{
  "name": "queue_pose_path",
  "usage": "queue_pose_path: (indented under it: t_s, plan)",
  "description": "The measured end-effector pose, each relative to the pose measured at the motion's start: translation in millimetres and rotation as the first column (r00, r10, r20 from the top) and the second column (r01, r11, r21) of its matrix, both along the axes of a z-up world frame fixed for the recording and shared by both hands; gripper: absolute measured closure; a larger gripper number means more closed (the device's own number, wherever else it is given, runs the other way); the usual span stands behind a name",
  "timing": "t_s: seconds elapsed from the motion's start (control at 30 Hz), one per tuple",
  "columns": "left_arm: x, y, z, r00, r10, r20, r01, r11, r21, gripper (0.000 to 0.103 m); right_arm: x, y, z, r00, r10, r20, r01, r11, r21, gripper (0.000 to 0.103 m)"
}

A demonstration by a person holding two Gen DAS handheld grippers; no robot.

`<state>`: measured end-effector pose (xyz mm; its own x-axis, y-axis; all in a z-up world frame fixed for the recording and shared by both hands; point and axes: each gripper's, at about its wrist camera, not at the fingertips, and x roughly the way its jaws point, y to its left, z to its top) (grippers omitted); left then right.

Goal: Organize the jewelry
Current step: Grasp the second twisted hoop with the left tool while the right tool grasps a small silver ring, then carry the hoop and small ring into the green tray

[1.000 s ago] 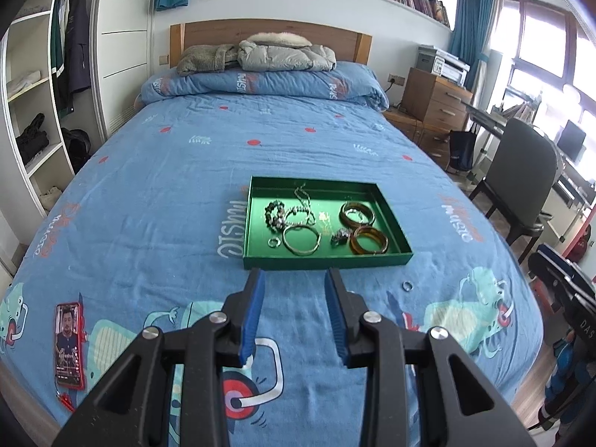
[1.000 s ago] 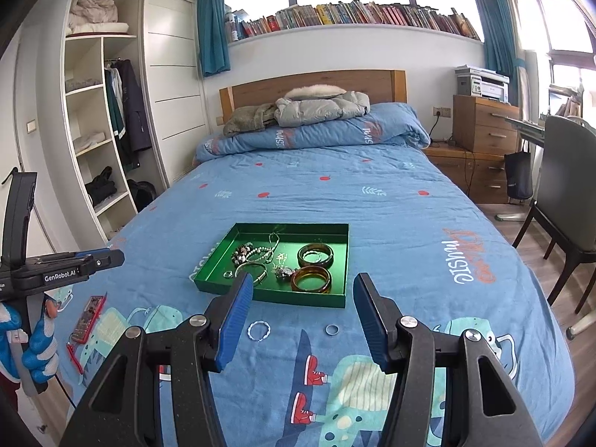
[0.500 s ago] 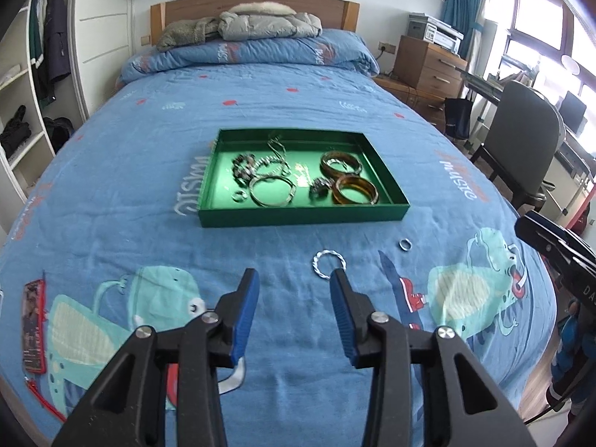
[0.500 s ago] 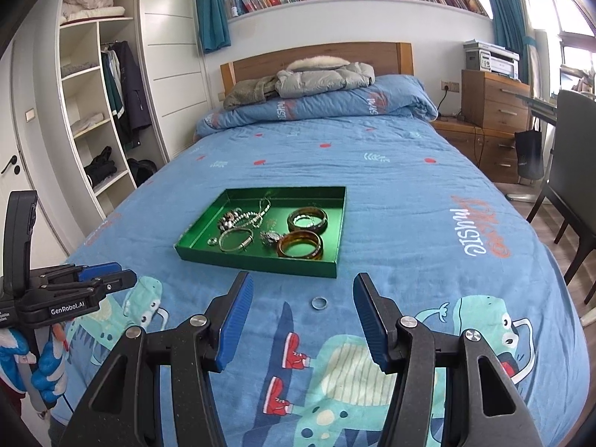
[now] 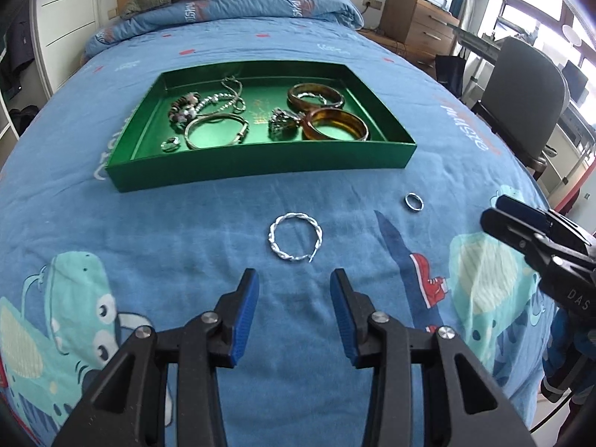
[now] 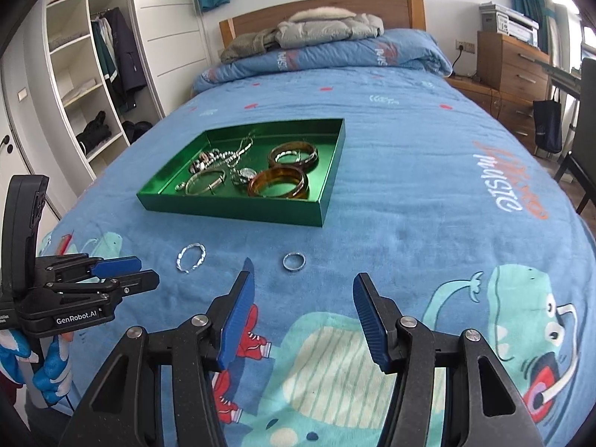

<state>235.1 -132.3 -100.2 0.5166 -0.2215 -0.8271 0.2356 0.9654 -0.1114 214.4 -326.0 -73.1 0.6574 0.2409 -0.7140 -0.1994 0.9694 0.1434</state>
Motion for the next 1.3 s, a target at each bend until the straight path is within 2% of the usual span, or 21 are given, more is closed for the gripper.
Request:
queue_pose_path:
  t_s: [0.3,0.43,0.57,0.77,1.03,1.3]
  plan:
    - [28,-15,-23,1.0,-0.018,-0.013,0.019,1.0,0.018,0.065,30,19,-33,0.997,0.059,-0.053,-0.061,0.997,-0.052,0.05]
    - [33,-16,-27,1.0,-0.026,0.011,0.026,0.999,0.02,0.065,43,21,-45,0.995,0.064,-0.078,-0.069,0.995,-0.067,0.057]
    - [34,-15,-30,0.999,-0.044,0.032,0.043,0.999,0.012,0.066,52,27,-51,0.993,0.08,-0.081,-0.087,0.993,-0.081,0.058]
    - [36,-15,-31,0.997,-0.059,0.05,0.059,0.998,0.014,0.067,58,34,-54,0.991,0.111,-0.078,-0.118,0.989,-0.086,0.082]
    - [30,-12,-24,0.997,-0.055,0.061,0.054,0.998,0.021,0.067,45,33,-48,0.994,0.093,-0.057,-0.096,0.994,-0.06,0.083]
    - [6,4,3,0.994,-0.037,0.102,0.036,0.999,0.005,0.067,15,37,-28,0.997,0.072,-0.025,-0.072,0.997,-0.037,0.083]
